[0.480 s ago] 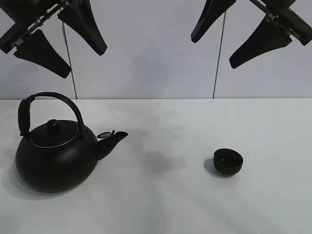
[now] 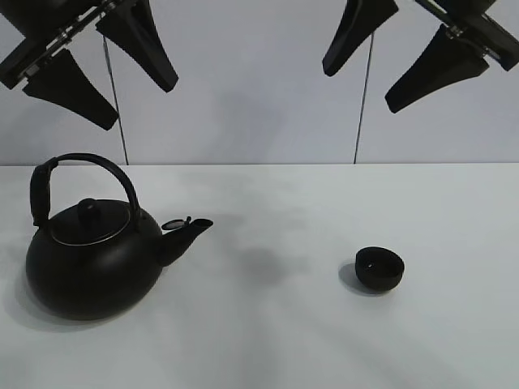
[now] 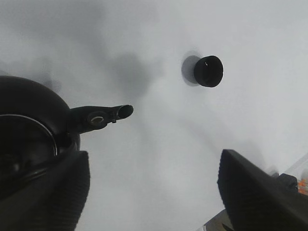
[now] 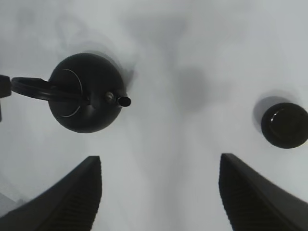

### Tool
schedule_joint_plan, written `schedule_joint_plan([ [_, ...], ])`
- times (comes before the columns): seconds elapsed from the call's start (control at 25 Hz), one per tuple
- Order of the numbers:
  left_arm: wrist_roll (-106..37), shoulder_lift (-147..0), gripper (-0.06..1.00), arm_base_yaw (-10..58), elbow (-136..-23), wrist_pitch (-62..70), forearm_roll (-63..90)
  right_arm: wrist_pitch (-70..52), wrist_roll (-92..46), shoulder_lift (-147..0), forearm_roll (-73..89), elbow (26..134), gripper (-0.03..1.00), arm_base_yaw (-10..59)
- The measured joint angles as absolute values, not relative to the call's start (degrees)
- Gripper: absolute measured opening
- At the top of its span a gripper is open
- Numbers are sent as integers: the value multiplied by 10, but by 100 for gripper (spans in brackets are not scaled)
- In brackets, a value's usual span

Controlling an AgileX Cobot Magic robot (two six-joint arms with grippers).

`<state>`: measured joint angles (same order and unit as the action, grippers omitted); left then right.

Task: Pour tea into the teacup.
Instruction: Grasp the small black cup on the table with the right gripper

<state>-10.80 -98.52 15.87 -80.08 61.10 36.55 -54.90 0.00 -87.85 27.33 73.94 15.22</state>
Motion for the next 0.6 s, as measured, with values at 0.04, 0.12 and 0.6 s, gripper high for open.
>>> schedule_joint_plan([
  [0.04, -108, -985, 54, 159, -801, 611, 365, -550, -10, -878, 265, 739, 47, 152],
  [0.12, -108, -985, 54, 159, -801, 611, 365, -557, -18, -878, 247, 739, 47, 152],
  [0.6, -108, -985, 54, 159, -801, 611, 365, -591, -17, -882, 121, 739, 61, 152],
])
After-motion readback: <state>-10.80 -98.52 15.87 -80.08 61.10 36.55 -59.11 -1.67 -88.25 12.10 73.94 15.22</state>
